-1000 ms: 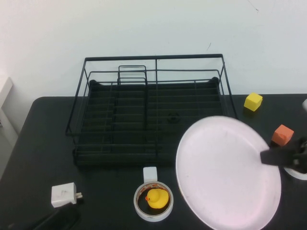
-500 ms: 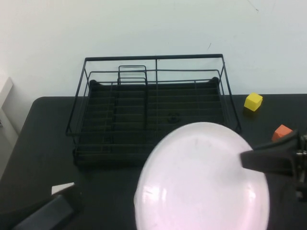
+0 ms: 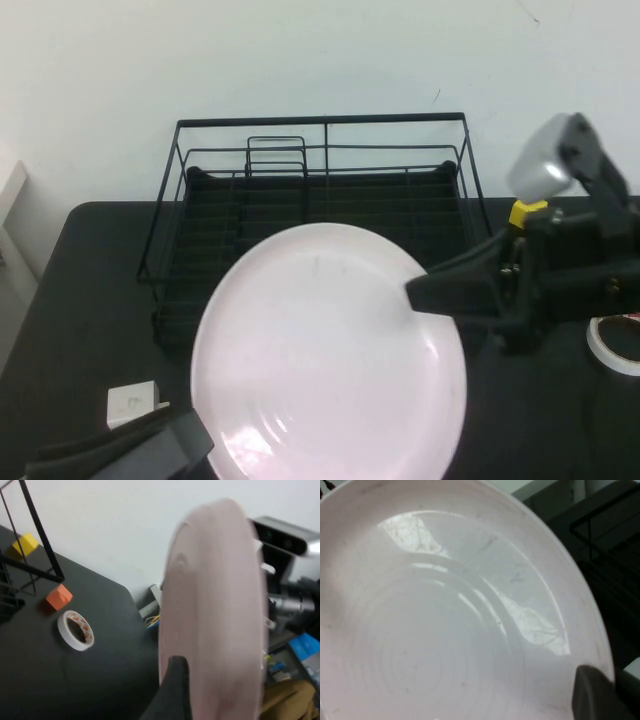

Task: Place plate on rack
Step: Hand over the plate

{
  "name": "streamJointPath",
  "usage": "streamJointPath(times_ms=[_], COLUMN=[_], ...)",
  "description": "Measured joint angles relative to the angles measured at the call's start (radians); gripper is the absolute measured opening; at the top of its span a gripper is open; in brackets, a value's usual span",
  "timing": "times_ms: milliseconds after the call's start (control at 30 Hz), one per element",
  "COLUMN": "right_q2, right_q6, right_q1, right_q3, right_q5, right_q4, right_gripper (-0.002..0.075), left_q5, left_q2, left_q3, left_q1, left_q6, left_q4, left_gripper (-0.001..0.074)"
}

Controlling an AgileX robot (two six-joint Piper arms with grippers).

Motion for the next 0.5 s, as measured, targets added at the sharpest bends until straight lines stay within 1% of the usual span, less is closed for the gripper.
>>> streamJointPath(times_ms=[133,367,433,500], right_q2=[0.052,0.073,0.075,0.075], right_q6=[0.01,0.01,0.01,0.008], right_q1=[0.034,0.116,0.12,0.12], right_q3=[-0.037,-0.079,-0.084,-0.084], right_q5=[-0.008,-0.049,-0.054,-0.055], right_q4=[0.0,0.005,0.017,0.026], right_gripper=[0.0009,0.0009,0.0009,0.0009], left_q5=[-0.008,-0.033,-0.035,-0.044], left_q2=[0.0,0.026,0.038,0.045], left_q3=[0.0,0.0,0.0,0.0], left_q1=[0.0,0.0,0.0,0.0], left_q6=[0.055,0.12,0.124,0.13], left_q4=[0.0,0.0,0.0,0.0], left_gripper=[0.063,0.062,0.0575,0.0497])
